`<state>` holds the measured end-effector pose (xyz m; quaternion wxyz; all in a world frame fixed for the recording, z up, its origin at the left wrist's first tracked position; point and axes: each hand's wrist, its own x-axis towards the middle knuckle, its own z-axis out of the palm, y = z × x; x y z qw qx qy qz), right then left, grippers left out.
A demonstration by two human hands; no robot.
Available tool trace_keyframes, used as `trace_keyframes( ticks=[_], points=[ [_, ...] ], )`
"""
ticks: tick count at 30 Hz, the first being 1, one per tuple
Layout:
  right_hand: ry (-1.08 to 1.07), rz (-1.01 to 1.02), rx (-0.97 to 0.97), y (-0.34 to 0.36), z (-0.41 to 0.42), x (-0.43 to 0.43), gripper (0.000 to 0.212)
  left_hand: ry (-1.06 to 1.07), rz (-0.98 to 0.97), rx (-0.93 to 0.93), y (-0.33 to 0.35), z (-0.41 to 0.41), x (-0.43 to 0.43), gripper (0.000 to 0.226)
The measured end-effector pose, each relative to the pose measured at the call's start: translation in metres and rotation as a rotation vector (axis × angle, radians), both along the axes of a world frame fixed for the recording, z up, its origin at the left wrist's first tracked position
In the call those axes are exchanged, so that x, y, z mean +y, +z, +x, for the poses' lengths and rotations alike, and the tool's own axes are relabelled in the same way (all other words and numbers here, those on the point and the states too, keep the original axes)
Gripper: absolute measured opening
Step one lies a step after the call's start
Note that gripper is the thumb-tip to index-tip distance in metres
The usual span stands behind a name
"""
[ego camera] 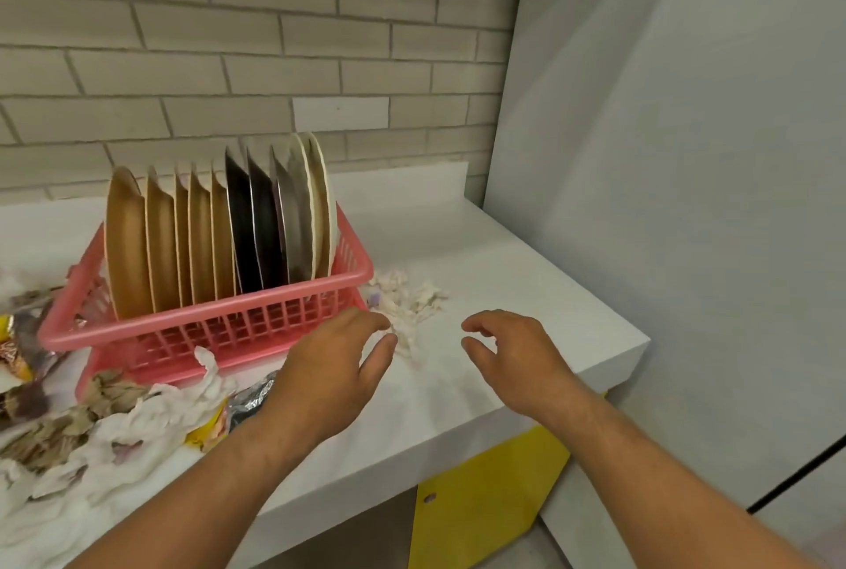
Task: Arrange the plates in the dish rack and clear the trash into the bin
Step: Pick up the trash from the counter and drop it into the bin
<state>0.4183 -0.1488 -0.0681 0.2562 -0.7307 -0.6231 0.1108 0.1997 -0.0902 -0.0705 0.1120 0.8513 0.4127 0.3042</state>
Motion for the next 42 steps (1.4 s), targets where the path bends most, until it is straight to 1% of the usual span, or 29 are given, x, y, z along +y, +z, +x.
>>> trace_keyframes(
  ticks=[4, 7, 9, 13, 15, 17, 18, 20, 24, 26, 28, 29, 31, 32, 34, 37, 39, 42],
  points=[
    [0.027, -0.059, -0.094, -0.001, 0.014, 0.040, 0.031, 0.028, 0.015, 0.011, 0.003, 0.013, 0.027, 0.027],
    [0.055, -0.115, -0.152, -0.012, 0.025, 0.074, 0.033, 0.059, 0.010, 0.038, -0.008, 0.024, 0.041, 0.027],
    [0.101, -0.149, -0.192, -0.020, 0.031, 0.100, 0.036, 0.085, 0.005, 0.056, -0.018, 0.032, 0.049, 0.026],
    [0.211, -0.152, -0.265, -0.027, 0.037, 0.153, 0.043, 0.120, -0.010, 0.078, -0.026, 0.052, 0.061, 0.022],
    [0.266, -0.197, -0.336, -0.030, 0.040, 0.176, 0.041, 0.147, 0.004, 0.076, -0.028, 0.061, 0.067, 0.020],
    [0.324, -0.248, -0.375, -0.039, 0.046, 0.190, 0.031, 0.176, 0.003, 0.058, -0.030, 0.067, 0.072, 0.020],
    [0.345, -0.252, -0.351, -0.044, 0.050, 0.195, 0.028, 0.183, 0.000, 0.050, -0.031, 0.070, 0.074, 0.021],
    [0.368, -0.208, -0.237, -0.047, 0.061, 0.199, 0.023, 0.182, 0.001, 0.036, -0.031, 0.076, 0.076, 0.025],
    [0.349, -0.082, 0.110, -0.023, 0.089, 0.201, 0.007, 0.171, 0.048, -0.002, -0.023, 0.093, 0.083, 0.021],
    [0.319, -0.037, 0.207, -0.010, 0.104, 0.204, 0.014, 0.192, 0.061, -0.016, -0.017, 0.102, 0.090, 0.019],
    [0.308, -0.018, 0.318, -0.004, 0.116, 0.205, 0.029, 0.210, 0.075, -0.008, -0.012, 0.110, 0.098, 0.021],
    [0.307, -0.014, 0.344, -0.003, 0.121, 0.205, 0.036, 0.218, 0.081, 0.001, -0.010, 0.114, 0.102, 0.024],
    [0.300, 0.012, 0.310, -0.003, 0.131, 0.202, 0.043, 0.241, 0.074, 0.015, -0.008, 0.120, 0.108, 0.024],
    [0.286, 0.023, 0.305, -0.003, 0.136, 0.200, 0.042, 0.254, 0.060, 0.021, -0.008, 0.122, 0.110, 0.023],
    [0.236, 0.006, 0.365, -0.002, 0.143, 0.199, 0.038, 0.274, 0.037, 0.037, -0.010, 0.128, 0.113, 0.020],
    [0.173, -0.054, 0.524, 0.006, 0.148, 0.198, 0.030, 0.275, 0.017, 0.081, -0.012, 0.135, 0.114, 0.021],
    [0.173, -0.074, 0.624, 0.012, 0.149, 0.198, 0.028, 0.276, 0.006, 0.093, -0.013, 0.138, 0.115, 0.022],
    [0.173, -0.021, 0.640, 0.017, 0.153, 0.199, 0.030, 0.293, -0.002, 0.079, -0.013, 0.140, 0.118, 0.023]
  ],
)
